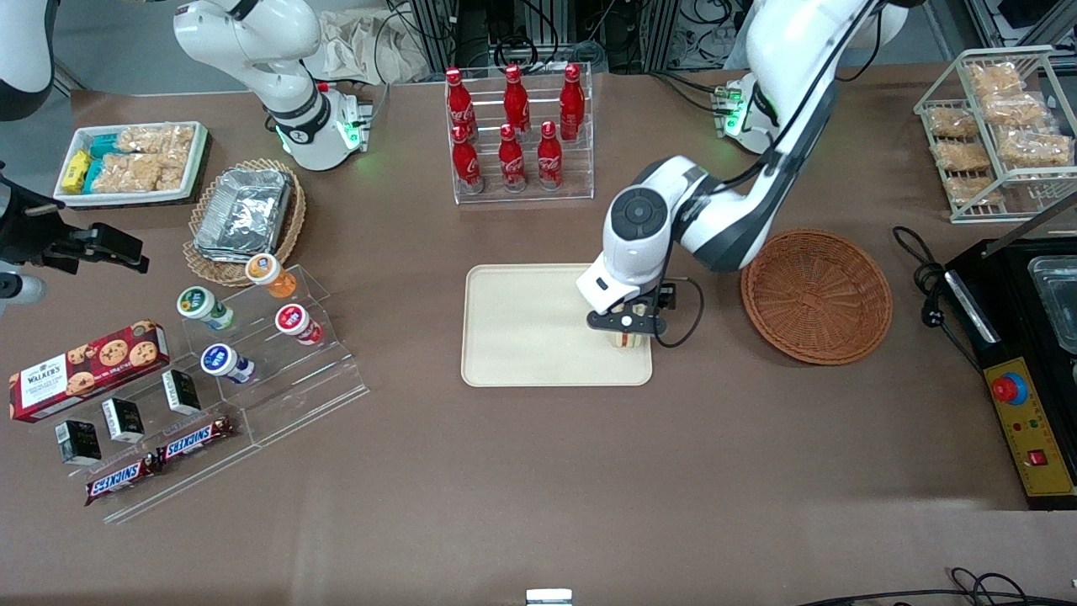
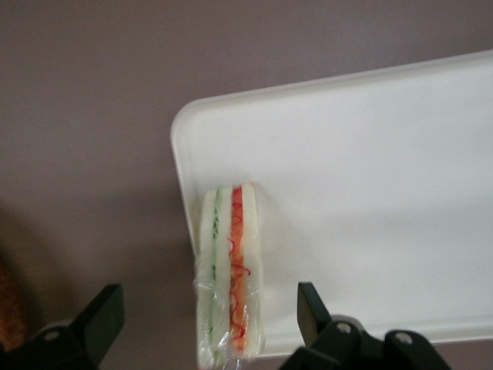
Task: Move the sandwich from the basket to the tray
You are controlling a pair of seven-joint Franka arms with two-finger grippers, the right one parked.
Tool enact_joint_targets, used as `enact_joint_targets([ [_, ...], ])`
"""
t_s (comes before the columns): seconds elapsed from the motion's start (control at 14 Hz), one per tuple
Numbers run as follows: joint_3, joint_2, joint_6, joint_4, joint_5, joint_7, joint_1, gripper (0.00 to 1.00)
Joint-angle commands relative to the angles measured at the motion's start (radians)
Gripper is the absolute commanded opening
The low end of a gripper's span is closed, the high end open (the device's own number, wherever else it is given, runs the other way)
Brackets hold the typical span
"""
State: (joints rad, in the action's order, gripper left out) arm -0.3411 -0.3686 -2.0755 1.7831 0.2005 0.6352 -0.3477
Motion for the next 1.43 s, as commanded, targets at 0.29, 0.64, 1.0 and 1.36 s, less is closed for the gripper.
enact_joint_targets([
  [0.29, -0.001, 0.102, 0.435, -0.392, -0.091, -0.096, 0.102, 1.00],
  [0.64, 0.001, 0.236, 0.550, -0.390, -0.179, -0.277, 0.301, 1.00],
  [1.0, 0.081, 0.321, 0.574, -0.389, -0.216, -0.317, 0.392, 1.00],
  [1.36, 0.218, 0.353, 0.601, -0.389, -0.279, -0.353, 0.343, 1.00],
])
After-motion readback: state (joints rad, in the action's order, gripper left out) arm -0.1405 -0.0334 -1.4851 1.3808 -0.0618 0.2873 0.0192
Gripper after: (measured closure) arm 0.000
